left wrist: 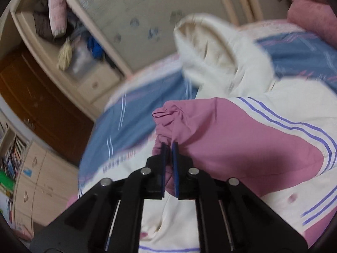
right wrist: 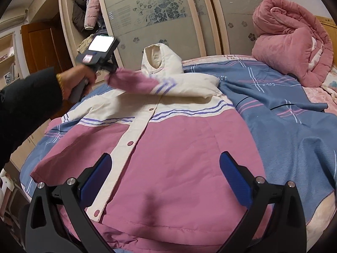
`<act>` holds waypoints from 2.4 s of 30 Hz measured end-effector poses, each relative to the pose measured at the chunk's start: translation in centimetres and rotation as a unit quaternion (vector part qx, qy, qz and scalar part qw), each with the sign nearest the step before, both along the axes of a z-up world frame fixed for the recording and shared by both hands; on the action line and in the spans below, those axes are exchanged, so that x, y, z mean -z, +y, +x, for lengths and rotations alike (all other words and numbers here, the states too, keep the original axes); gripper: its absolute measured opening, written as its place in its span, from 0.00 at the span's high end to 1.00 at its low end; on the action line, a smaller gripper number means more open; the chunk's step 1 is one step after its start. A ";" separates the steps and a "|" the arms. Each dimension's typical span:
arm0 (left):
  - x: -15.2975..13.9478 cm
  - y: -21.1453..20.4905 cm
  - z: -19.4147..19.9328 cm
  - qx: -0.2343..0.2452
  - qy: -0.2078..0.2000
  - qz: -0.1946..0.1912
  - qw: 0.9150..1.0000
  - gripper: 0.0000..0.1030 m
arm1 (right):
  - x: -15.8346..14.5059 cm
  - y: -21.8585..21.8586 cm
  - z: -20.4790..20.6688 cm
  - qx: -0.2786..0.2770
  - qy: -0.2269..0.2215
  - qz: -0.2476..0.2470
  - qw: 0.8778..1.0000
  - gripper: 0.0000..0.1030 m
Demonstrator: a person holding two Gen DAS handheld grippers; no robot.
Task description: Fold large clothes
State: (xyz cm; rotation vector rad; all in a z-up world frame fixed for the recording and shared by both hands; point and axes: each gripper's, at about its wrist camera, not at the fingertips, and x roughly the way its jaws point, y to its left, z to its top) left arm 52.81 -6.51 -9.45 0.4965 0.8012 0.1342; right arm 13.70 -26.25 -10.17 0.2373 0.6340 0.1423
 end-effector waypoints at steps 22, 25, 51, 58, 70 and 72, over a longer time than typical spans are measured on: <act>-5.8 12.6 -32.3 -0.054 -0.074 -0.147 0.985 0.02 | -2.7 2.1 -3.0 0.004 -0.023 -0.037 0.999 0.01; -6.7 13.6 -39.3 -0.055 -0.073 -0.186 0.978 0.02 | -4.3 2.3 -5.0 0.016 -0.021 -0.058 0.998 0.01; -11.1 8.7 -56.3 0.004 -0.140 -0.187 0.972 0.02 | -14.3 5.0 -16.5 0.037 -0.079 -0.106 0.991 0.01; -11.3 8.6 -56.9 0.008 -0.141 -0.184 0.973 0.02 | -14.5 5.3 -17.2 0.037 -0.084 -0.104 0.990 0.01; -11.5 8.4 -56.9 0.009 -0.138 -0.189 0.972 0.02 | -14.7 5.4 -17.4 0.037 -0.087 -0.103 0.990 0.01; -11.5 8.4 -56.9 0.009 -0.137 -0.188 0.972 0.02 | -14.7 5.3 -17.4 0.036 -0.086 -0.103 0.990 0.01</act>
